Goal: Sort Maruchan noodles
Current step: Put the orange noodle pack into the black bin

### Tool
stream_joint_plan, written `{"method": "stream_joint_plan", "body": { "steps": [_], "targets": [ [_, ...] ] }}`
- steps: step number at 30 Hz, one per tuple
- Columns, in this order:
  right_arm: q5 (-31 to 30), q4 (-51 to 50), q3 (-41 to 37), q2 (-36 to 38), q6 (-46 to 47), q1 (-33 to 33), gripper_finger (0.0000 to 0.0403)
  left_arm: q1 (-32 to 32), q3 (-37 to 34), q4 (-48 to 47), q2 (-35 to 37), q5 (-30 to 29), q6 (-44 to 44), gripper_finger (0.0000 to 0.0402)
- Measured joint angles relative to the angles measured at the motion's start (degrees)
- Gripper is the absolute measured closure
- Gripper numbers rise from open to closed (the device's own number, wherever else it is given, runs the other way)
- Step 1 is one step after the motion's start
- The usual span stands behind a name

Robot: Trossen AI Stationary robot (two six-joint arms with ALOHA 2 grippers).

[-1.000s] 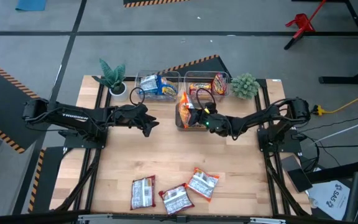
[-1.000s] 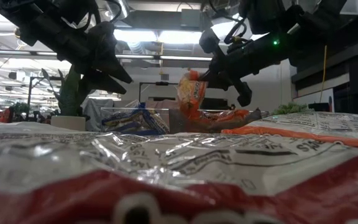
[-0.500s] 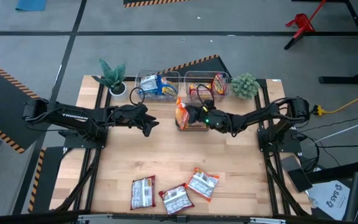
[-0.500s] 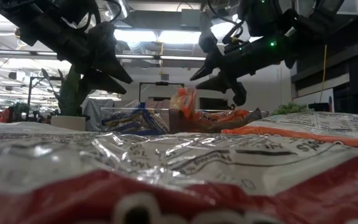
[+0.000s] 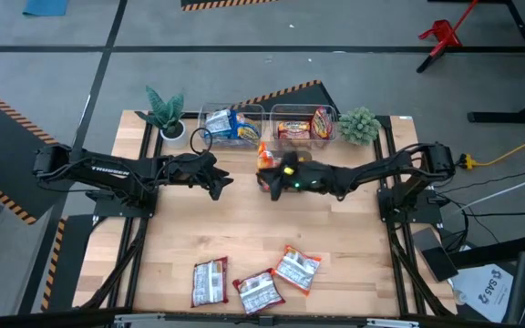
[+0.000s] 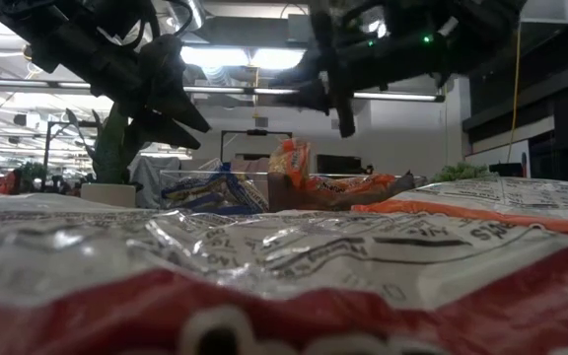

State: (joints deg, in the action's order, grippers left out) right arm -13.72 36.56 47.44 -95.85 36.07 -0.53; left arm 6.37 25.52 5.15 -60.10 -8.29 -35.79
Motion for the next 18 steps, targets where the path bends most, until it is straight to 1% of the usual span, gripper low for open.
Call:
{"method": "stream_joint_plan", "body": {
  "steps": [2, 3, 5, 6, 11, 15, 18],
  "targets": [
    [-3.0, -11.2, 2.3, -0.1, -0.2, 1.1, 0.0349, 0.0, 0.0, 0.0, 0.0, 0.0, 0.0, 0.023],
    [-4.7, -15.2, 3.3, -0.1, -0.7, 1.5, 0.0364, 0.0, 0.0, 0.0, 0.0, 0.1, 0.0, 0.023],
    [-6.2, -19.1, 4.7, -0.1, -2.1, 2.2, 0.0391, 0.0, 0.0, 0.0, 0.0, 0.2, 0.0, 0.023],
    [-6.1, -20.0, 4.9, -0.1, -2.7, 2.2, 0.0396, 0.0, 0.0, -0.1, 0.0, 0.2, 0.0, 0.023],
    [-6.0, -24.2, 4.9, -0.1, -1.6, 2.4, 0.0386, 0.0, 0.0, -0.1, 0.0, 0.2, 0.0, 0.023],
    [-5.7, -24.9, 4.8, -0.1, -1.8, 2.4, 0.0399, 0.0, 0.0, -0.1, 0.0, 0.2, 0.0, 0.023],
    [-5.6, -25.3, 4.8, -0.2, -1.9, 2.4, 0.0398, 0.0, 0.0, -0.1, 0.0, 0.2, 0.0, 0.023]
  ]
}}
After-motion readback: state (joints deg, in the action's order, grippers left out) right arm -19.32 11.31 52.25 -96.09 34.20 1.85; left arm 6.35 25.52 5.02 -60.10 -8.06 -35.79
